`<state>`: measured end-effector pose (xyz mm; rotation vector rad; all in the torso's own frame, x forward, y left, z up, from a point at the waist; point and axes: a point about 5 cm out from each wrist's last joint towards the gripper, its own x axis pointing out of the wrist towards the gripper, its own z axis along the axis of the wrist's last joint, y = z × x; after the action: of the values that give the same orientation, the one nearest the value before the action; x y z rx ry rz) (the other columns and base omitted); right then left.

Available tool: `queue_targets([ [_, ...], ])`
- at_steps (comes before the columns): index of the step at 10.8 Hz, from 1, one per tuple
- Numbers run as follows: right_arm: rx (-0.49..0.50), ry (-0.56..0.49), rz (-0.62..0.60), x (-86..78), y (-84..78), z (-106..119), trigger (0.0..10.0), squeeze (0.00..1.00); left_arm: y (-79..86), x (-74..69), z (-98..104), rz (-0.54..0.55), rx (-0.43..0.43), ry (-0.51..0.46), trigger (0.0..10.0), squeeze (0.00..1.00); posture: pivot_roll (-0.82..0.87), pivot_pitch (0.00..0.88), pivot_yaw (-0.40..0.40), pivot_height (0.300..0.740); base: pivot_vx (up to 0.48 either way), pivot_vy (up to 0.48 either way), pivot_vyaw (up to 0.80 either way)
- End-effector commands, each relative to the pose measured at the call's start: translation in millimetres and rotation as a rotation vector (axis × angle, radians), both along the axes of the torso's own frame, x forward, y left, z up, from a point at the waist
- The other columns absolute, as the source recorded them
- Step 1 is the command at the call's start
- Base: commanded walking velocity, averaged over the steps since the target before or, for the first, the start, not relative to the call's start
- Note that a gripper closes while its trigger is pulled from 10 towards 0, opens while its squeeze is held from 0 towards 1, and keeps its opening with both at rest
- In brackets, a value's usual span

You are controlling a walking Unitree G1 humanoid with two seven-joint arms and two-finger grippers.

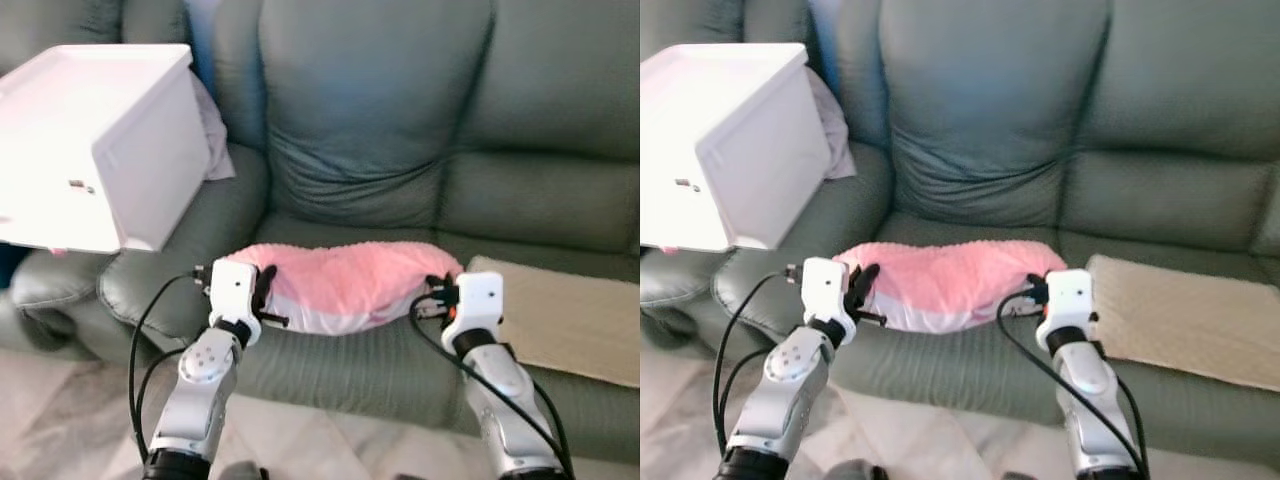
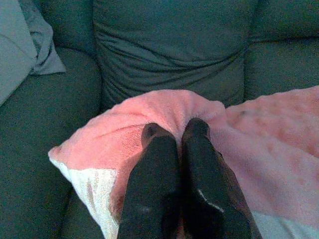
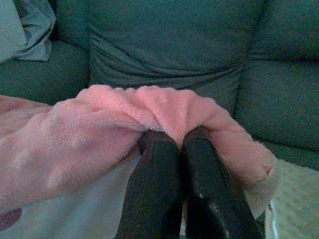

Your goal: Move the pillow to the sofa

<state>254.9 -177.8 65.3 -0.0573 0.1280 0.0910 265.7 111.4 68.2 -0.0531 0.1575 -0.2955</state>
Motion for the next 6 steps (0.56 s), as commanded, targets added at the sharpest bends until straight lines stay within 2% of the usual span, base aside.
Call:
queue_targets([
  [1,0.001,-0.033,0.000,2.3,0.4,6.9,10.0,0.00,-2.2,1.2,5.8,-0.019,-0.006,-0.024,10.0,0.00,-0.06,0.000,0.024,0.740,0.000,0.000,0.00],
  [4,-0.002,-0.031,-0.007,1.1,0.1,5.8,10.0,0.00,-2.2,0.9,5.1,-0.022,-0.007,-0.024,10.0,0.00,-0.06,0.000,0.024,0.740,0.000,0.000,0.00],
  [6,-0.003,-0.031,-0.013,0.8,-0.3,5.6,10.0,0.00,-3.3,-0.1,4.1,-0.030,-0.010,-0.019,10.0,0.00,-0.06,0.000,0.024,0.740,0.283,0.000,0.00],
])
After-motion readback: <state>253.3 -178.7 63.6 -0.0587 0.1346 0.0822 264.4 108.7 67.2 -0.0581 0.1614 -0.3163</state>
